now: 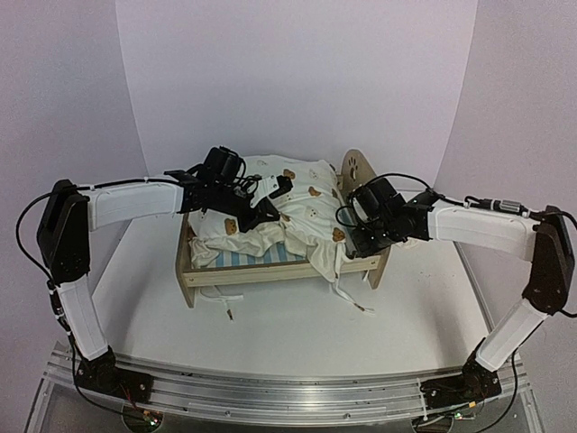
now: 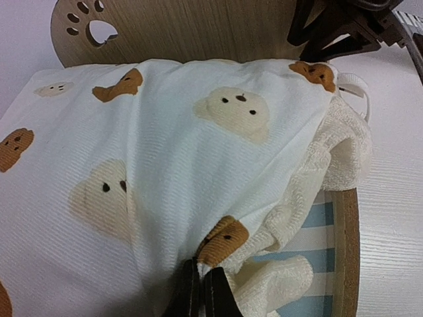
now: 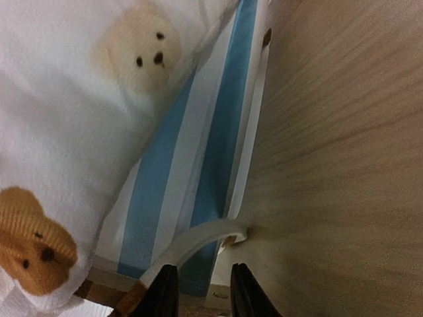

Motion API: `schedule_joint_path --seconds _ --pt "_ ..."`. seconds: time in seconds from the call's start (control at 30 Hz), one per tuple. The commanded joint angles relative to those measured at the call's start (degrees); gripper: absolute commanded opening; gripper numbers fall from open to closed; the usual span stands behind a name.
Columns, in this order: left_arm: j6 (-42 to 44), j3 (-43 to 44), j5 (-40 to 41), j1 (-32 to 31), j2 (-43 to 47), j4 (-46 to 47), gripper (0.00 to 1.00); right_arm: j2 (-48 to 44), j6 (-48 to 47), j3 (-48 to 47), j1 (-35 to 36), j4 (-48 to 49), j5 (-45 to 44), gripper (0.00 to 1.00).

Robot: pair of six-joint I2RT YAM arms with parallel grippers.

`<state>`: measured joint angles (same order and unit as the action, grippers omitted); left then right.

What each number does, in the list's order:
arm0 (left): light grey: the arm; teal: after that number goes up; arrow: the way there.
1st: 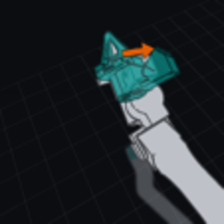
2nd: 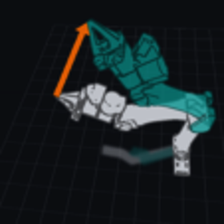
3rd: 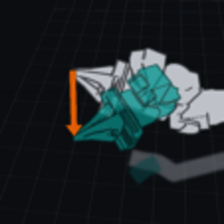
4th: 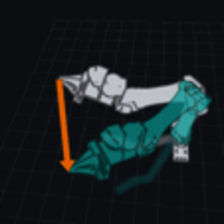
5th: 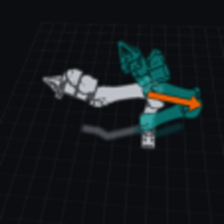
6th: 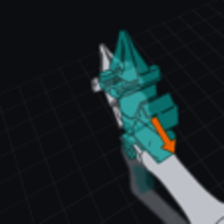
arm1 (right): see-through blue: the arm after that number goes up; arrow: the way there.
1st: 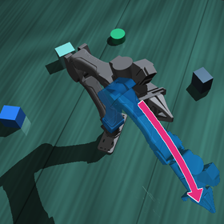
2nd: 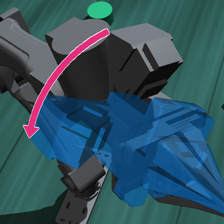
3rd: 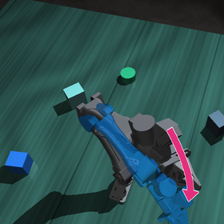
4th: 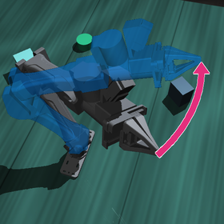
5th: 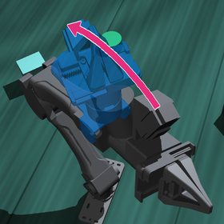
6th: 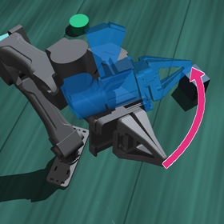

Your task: Set up the pet bed

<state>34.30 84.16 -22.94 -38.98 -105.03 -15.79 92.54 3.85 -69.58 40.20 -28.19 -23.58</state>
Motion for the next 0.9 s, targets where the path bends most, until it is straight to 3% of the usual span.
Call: schedule_joint_path --seconds 0.0,0.23,0.4,0.53,0.67,0.77,0.87 --pt "-2.9 2.0 -1.1 0.0 -0.9 2.0 0.0 -1.7 9.6 -2.2 -0.9 -8.4 5.8 0.33" --pt "-7.5 3.2 -0.7 -0.1 -2.1 3.4 0.0 -10.2 14.2 -1.8 -0.7 -11.4 12.7 0.41" --pt "-12.3 3.7 -2.4 -1.0 -2.6 5.1 0.0 -16.8 17.4 7.0 -0.7 -7.1 21.0 0.42" --pt "-12.5 3.2 -2.9 -2.6 -4.0 4.4 0.0 -22.5 21.4 14.0 -0.7 -3.7 17.9 0.42" --pt "-10.7 4.1 -4.8 -2.7 -4.2 -1.2 0.02 -23.7 23.8 14.6 -0.8 -4.0 11.6 0.48" --pt "-6.8 4.6 -9.5 -2.7 -2.6 -5.2 0.13 -22.6 24.4 14.6 -1.4 -4.1 10.5 0.51" --pt "-5.0 7.3 -11.0 -2.7 -2.0 -9.2 0.39 -21.0 24.3 14.1 -1.9 -3.9 10.6 0.52"
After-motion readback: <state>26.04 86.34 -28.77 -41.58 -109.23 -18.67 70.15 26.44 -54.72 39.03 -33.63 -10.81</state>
